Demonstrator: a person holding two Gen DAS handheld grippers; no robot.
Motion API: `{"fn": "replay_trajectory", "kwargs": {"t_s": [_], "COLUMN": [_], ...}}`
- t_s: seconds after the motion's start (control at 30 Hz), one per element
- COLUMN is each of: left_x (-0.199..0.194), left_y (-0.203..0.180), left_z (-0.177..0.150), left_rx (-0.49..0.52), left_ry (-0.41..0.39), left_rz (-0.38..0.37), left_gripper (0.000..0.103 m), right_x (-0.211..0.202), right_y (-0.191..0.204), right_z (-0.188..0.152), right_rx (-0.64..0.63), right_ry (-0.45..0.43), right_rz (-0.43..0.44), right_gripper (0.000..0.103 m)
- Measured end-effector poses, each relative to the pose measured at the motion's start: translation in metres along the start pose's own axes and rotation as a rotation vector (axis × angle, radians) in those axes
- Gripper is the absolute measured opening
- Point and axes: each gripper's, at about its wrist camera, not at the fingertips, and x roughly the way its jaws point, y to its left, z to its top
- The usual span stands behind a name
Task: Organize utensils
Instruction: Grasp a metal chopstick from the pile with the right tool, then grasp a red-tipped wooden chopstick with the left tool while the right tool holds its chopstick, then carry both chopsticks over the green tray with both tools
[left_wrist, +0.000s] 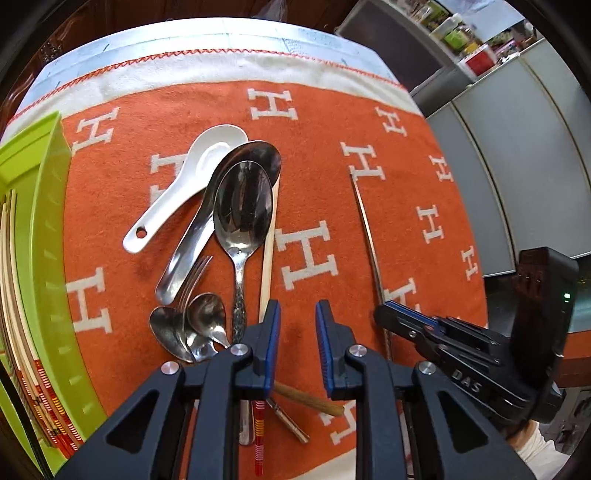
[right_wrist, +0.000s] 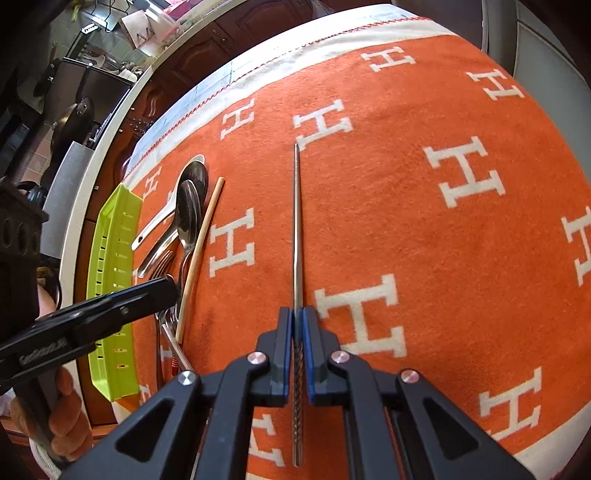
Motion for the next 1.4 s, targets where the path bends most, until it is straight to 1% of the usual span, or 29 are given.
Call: {"fn": "replay_trajectory", "kwargs": {"t_s": [0.07,0.3,0.53,0.63,0.73,0.9,0.93,0.97,1.03,1.07,1.13,1.2,1.27,1.4], "left_x": [0.004,0.01,0.02,0.02,0.021,0.019,0.019,0.02,0.019,0.019,0.023,0.025,0.03,0.032], "left_y": [-0.001,0.002,0.005,0.0,-0.007,-0.014,-0.015,-0.017,-0.016,-0.015,-0.014,-0.017,-0.023,-0.033], "left_z": [0.0,-0.004,-0.01,-0.014,-0.019,-0.033,-0.034,-0.035,-0.036,-0.036,-0.036,-0.036,-0.038,-0.041], "left_rx": [0.0,-0.002,-0.004,0.006,0.014,0.015,0.014,0.01,-0.019,-0.044,-0.085,-0.094,-0.106,-0.114], "left_ry": [0.014,0.034,0.066,0.04,-0.001,-0.098,-0.109,-0.12,-0.13,-0.122,-0.109,-0.106,-0.09,-0.066], "left_rz": [0.009,0.079,0.093,0.11,0.144,0.171,0.179,0.19,0.174,0.135,0.073,0.051,0.001,-0.077], "left_gripper": [0.017,0.016,0.016,0.016,0.016,0.015,0.01,0.007,0.006,0.003,0.003,0.003,0.003,0.003], "right_x": [0.0,-0.002,-0.003,-0.003,-0.004,-0.004,-0.004,-0.004,-0.005,-0.005,-0.006,-0.007,-0.008,-0.012], "right_y": [-0.001,-0.007,-0.01,-0.01,-0.009,-0.005,-0.005,-0.005,-0.007,-0.008,-0.01,-0.014,-0.016,-0.021], "right_z": [0.0,-0.001,-0.001,-0.001,-0.003,-0.006,-0.007,-0.007,-0.007,-0.007,-0.008,-0.01,-0.012,-0.016], "right_rx": [0.004,0.005,0.006,0.001,-0.013,-0.041,-0.043,-0.04,-0.034,-0.03,-0.019,-0.011,-0.002,0.007], "right_ry": [0.001,0.003,0.004,0.005,-0.004,-0.022,-0.025,-0.026,-0.025,-0.023,-0.02,-0.02,-0.02,-0.024], "right_rz": [0.01,0.031,0.04,0.04,0.036,0.023,0.023,0.025,0.034,0.039,0.053,0.065,0.071,0.075], "right_gripper": [0.006,0.006,0.006,0.006,0.006,0.006,0.006,0.006,0.006,0.006,0.006,0.006,0.006,0.006]}}
